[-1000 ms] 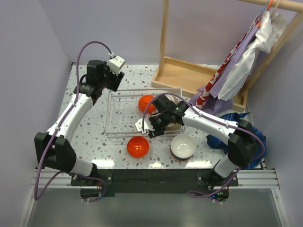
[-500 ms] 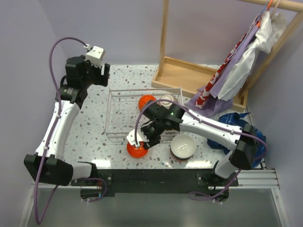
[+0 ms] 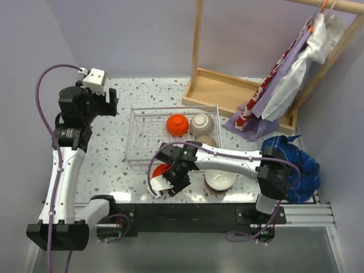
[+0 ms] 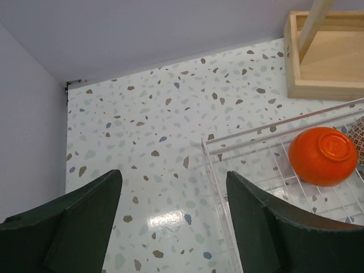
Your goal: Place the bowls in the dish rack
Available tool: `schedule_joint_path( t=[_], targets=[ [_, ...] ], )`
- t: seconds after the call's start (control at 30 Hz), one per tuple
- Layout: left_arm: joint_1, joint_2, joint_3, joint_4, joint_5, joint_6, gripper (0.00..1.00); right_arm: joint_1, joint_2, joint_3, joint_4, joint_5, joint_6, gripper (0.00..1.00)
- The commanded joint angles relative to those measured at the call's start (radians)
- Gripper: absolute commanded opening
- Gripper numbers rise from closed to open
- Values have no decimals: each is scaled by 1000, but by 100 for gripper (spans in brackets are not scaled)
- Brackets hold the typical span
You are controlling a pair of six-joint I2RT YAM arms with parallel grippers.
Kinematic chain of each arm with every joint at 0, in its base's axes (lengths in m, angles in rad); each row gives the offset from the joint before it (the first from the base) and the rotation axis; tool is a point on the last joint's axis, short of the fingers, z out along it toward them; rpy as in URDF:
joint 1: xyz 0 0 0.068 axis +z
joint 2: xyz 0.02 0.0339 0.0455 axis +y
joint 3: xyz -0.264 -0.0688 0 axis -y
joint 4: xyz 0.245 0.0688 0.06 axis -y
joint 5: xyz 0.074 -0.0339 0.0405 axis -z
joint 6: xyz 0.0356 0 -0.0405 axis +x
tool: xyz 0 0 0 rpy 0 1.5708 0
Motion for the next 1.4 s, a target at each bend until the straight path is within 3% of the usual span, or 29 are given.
schedule_joint_path(
  t=[0.0,0.2,0.33,0.37,0.43,0.67,0.7,0.8,0.93,1.03,1.13,1.23,1.27,1.3,1.33,1.37],
  targets=[
    [44,-19,-28,-3,42,-39,79,10,20,-32,112,69,14,46],
    [64,-13,-43,11,65,-54,79,9,68,-58,165,109,29,40],
    [72,-13,-49,17,72,-56,79,10,72,-64,181,121,57,18],
    [70,-16,-48,15,75,-56,79,12,68,-61,173,120,66,7],
    [72,-19,-48,15,85,-51,79,13,34,-52,146,101,80,0],
    [72,-12,-8,3,147,-56,79,32,-70,90,-150,-90,179,0],
    [72,-4,18,0,159,-60,78,32,-75,170,-235,-133,199,0],
    [72,37,72,6,219,-85,77,27,-70,357,-285,-199,293,0],
    [70,105,141,55,228,-103,73,-112,23,619,-201,-247,502,0],
    [61,178,212,80,231,-132,70,-272,110,707,-54,-343,792,0],
    [26,257,287,104,197,-116,59,-410,173,692,113,-461,998,0],
    [-31,330,354,104,144,-41,26,-509,265,690,289,-604,1246,0],
    [-43,355,367,103,130,-21,2,-525,284,675,346,-633,1308,0],
    [-66,363,367,104,96,-2,0,-551,307,654,509,-655,1378,0],
    [-74,370,365,107,84,30,0,-563,305,617,637,-679,1561,0],
    [-80,379,361,106,81,47,0,-574,301,497,799,-675,1679,0]
  ],
)
